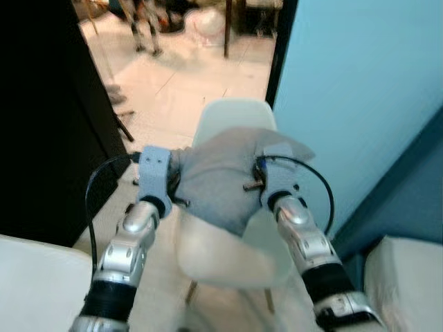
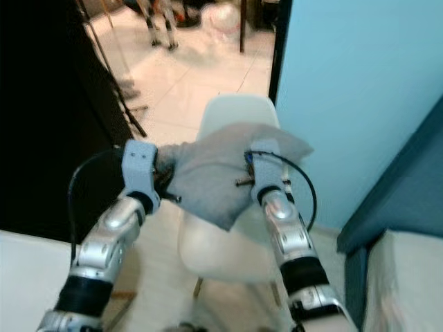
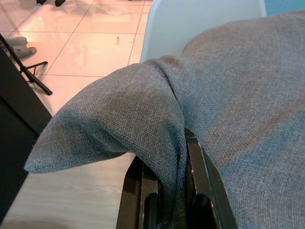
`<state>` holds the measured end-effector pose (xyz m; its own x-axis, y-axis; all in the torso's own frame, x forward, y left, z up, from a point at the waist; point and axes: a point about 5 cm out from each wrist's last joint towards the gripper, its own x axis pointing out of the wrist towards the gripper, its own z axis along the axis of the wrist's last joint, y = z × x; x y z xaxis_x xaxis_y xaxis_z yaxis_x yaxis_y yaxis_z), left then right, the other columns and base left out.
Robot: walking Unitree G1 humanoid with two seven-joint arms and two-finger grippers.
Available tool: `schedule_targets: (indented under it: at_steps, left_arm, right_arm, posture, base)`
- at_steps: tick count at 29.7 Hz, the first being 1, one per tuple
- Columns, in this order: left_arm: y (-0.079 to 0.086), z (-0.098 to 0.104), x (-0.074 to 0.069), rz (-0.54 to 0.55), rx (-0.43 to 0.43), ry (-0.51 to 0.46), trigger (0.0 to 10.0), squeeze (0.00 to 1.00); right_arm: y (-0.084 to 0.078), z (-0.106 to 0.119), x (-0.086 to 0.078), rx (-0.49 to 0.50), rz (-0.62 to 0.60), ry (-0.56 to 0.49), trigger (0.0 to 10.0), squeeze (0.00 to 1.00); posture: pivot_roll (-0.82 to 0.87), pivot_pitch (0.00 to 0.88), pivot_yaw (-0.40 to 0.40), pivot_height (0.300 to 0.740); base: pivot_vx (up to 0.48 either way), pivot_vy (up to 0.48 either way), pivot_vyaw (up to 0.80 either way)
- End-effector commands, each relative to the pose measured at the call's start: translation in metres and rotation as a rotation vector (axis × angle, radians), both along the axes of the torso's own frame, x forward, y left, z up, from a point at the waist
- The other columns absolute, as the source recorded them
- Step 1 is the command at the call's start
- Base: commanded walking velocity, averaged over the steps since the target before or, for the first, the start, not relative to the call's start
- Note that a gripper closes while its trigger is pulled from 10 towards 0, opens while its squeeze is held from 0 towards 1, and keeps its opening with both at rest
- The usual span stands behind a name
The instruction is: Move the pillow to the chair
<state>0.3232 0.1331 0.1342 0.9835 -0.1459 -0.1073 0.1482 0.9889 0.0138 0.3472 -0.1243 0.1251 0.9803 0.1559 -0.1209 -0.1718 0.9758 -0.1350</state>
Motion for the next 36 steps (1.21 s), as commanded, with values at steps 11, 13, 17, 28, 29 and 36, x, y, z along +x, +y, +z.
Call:
schedule_targets:
  at_steps: [11, 13, 17, 28, 29, 36]
  left_arm:
    - [0.017, -0.024, -0.004, 0.109, -0.007, 0.104, 10.0, 0.00]
    - [0.016, -0.024, -0.005, 0.103, -0.005, 0.108, 10.0, 0.00]
    - [0.015, -0.023, -0.006, 0.092, 0.003, 0.106, 10.0, 0.00]
    - [0.013, -0.025, -0.006, 0.097, 0.010, 0.112, 10.0, 0.00]
    - [0.012, -0.025, -0.006, 0.096, 0.011, 0.112, 10.0, 0.00]
    - [0.012, -0.024, -0.004, 0.094, 0.013, 0.109, 10.0, 0.00]
  right_arm:
    - [0.000, -0.006, 0.004, -0.068, 0.026, 0.040, 10.0, 0.00]
    - [0.000, -0.006, 0.005, -0.071, 0.027, 0.040, 10.0, 0.00]
    - [0.000, -0.005, 0.006, -0.072, 0.026, 0.041, 10.0, 0.00]
    - [-0.008, -0.009, 0.007, -0.066, -0.020, 0.074, 10.0, 0.00]
    - [-0.008, -0.009, 0.006, -0.068, -0.023, 0.073, 10.0, 0.00]
    - [-0.008, -0.011, 0.006, -0.056, -0.025, 0.080, 10.0, 0.00]
  posture:
    - [0.03, 0.099, 0.028, 0.736]
    - [0.03, 0.099, 0.026, 0.736]
    - [0.03, 0.100, 0.024, 0.736]
    - [0.03, 0.090, 0.022, 0.721]
    - [0.03, 0.090, 0.022, 0.716]
    - [0.03, 0.083, 0.019, 0.701]
  base:
    - [0.000, 0.000, 0.00]
    - [0.000, 0.000, 0.00]
    - [0.000, 0.000, 0.00]
    - [0.000, 0.000, 0.00]
    - [0.000, 0.000, 0.00]
    - [0.000, 0.000, 0.00]
